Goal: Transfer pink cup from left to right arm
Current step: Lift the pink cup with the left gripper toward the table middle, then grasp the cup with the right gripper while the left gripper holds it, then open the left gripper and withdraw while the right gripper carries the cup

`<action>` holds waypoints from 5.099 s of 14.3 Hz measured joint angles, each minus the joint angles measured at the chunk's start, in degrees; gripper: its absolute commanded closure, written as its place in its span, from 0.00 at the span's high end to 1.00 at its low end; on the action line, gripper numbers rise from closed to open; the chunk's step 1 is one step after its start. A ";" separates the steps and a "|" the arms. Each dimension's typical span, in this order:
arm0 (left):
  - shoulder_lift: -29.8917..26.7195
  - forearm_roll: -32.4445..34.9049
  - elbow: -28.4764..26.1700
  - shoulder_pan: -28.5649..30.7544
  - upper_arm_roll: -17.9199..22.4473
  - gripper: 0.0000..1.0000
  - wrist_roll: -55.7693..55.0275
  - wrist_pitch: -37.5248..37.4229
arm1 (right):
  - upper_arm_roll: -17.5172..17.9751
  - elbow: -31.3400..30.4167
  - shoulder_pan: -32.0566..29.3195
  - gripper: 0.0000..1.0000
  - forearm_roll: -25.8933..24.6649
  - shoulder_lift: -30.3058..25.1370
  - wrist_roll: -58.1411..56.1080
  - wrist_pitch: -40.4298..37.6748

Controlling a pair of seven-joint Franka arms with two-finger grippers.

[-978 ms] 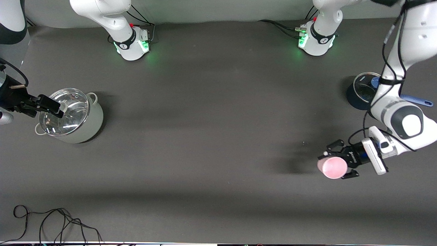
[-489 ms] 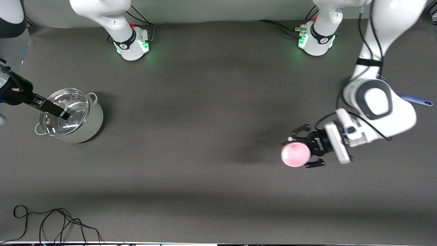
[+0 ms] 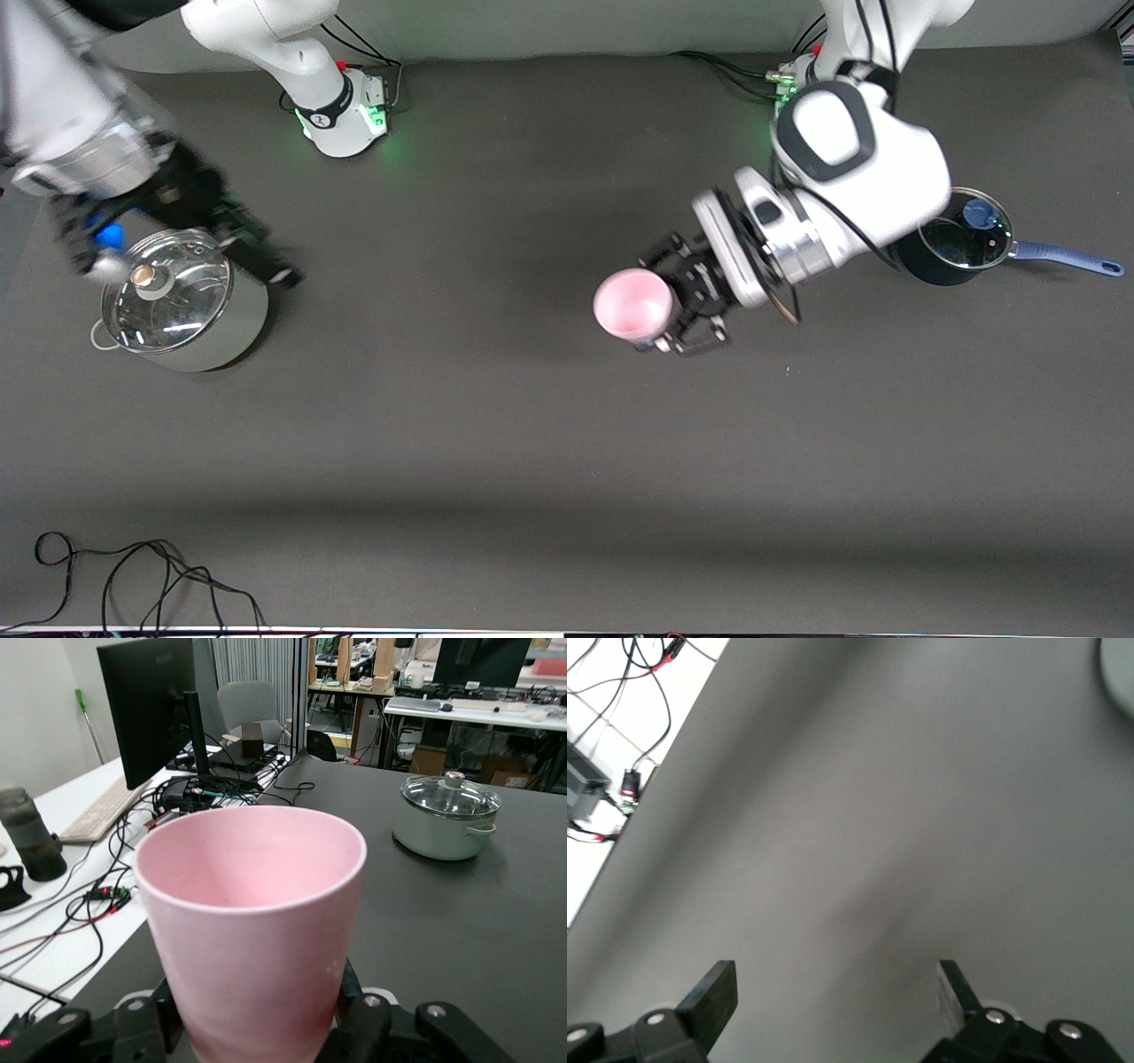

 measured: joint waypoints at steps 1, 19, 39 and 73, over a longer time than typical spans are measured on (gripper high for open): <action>-0.84 -1.71 -0.58 -2.70 -0.02 0.37 0.00 3.16 | 0.03 1.78 2.02 1.00 0.00 1.02 4.25 0.29; -1.47 -13.10 -1.69 -9.39 0.75 0.38 0.10 10.66 | 0.84 18.34 19.67 0.99 0.00 15.37 38.33 1.76; -1.46 -13.36 -1.51 -10.57 0.70 0.40 0.10 11.44 | 0.06 23.36 20.52 0.00 0.00 20.48 38.44 3.69; 3.00 11.27 0.54 11.90 2.23 0.99 -24.38 -19.15 | -6.70 11.62 4.57 0.00 -0.05 18.55 -20.46 -9.93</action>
